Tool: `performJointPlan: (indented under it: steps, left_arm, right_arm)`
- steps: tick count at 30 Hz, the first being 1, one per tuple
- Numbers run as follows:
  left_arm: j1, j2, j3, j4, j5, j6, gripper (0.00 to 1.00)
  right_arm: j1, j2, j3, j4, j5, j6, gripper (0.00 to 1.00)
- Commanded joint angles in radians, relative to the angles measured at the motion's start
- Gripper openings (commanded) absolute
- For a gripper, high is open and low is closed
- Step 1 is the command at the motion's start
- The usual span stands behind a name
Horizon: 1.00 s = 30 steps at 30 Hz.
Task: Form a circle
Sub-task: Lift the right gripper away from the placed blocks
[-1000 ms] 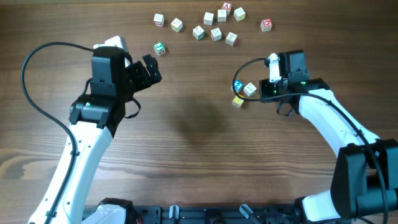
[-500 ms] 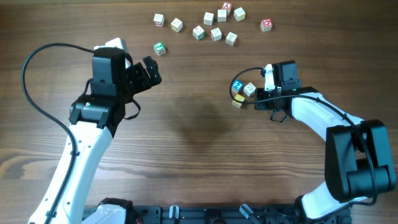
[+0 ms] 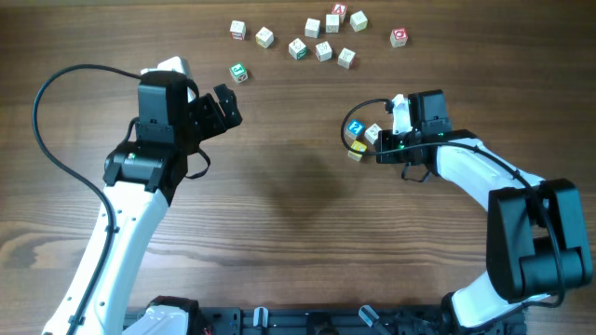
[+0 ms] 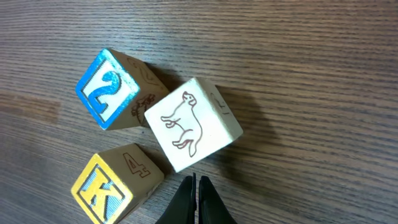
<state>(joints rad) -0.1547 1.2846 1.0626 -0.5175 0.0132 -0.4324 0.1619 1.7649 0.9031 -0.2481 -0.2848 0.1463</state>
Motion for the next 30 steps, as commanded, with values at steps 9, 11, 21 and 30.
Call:
performJointPlan:
  steps: [9, 11, 21, 30]
  left_arm:
    - [0.006, -0.005, -0.002, 0.000, -0.003, -0.010, 1.00]
    - [0.006, -0.005, -0.002, 0.000, -0.003, -0.010, 1.00]
    - [0.006, -0.005, -0.002, 0.000, -0.003, -0.010, 1.00]
    - [0.006, -0.005, -0.002, 0.000, -0.003, -0.010, 1.00]
  right_arm:
    - [-0.002, 0.019, -0.002, 0.027, -0.032, 0.014, 0.04]
    - [-0.002, 0.019, -0.002, 0.027, -0.032, 0.014, 0.04]
    - [-0.002, 0.019, -0.002, 0.039, -0.061, 0.014, 0.04]
    - [-0.002, 0.019, -0.002, 0.047, -0.061, 0.013, 0.04]
